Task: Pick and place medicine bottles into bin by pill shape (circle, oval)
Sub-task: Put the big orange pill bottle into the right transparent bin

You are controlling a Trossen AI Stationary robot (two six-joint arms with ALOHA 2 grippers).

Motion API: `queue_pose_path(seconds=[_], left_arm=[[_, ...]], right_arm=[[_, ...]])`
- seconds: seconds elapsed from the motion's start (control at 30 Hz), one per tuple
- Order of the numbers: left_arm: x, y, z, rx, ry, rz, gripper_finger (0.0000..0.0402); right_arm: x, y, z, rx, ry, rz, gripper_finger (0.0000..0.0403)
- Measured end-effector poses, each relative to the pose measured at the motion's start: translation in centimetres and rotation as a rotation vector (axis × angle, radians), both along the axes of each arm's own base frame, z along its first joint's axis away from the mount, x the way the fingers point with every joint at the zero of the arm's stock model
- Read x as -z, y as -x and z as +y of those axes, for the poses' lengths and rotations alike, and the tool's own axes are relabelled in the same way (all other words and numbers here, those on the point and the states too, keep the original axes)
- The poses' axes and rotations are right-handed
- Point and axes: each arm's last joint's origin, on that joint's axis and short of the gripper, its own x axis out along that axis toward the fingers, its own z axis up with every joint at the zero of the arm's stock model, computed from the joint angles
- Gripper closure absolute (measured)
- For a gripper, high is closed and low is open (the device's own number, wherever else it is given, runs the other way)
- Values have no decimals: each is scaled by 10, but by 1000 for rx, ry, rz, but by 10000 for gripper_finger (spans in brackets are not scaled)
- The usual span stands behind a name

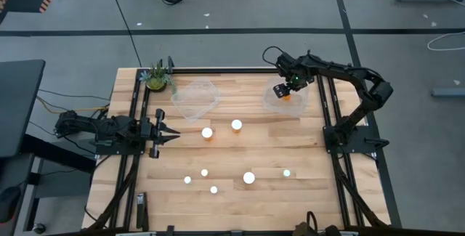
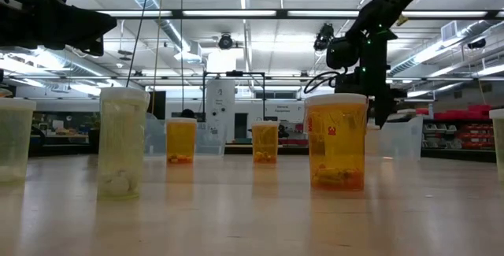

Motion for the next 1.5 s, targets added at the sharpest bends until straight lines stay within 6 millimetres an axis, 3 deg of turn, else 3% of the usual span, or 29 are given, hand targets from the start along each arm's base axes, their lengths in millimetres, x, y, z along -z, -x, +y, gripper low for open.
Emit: queue_pose_path(seconds=[1.07, 1.27, 1.5], left_arm=[[0, 0, 0, 0, 0, 0, 347], [0, 0, 0, 0, 0, 0, 342], [0, 0, 0, 0, 0, 0, 351]], right_arm=[[-4, 5, 2, 55, -2, 78, 149], [-19, 1, 3, 42, -9, 83, 149], [-36, -19, 13, -26, 29, 40, 149]])
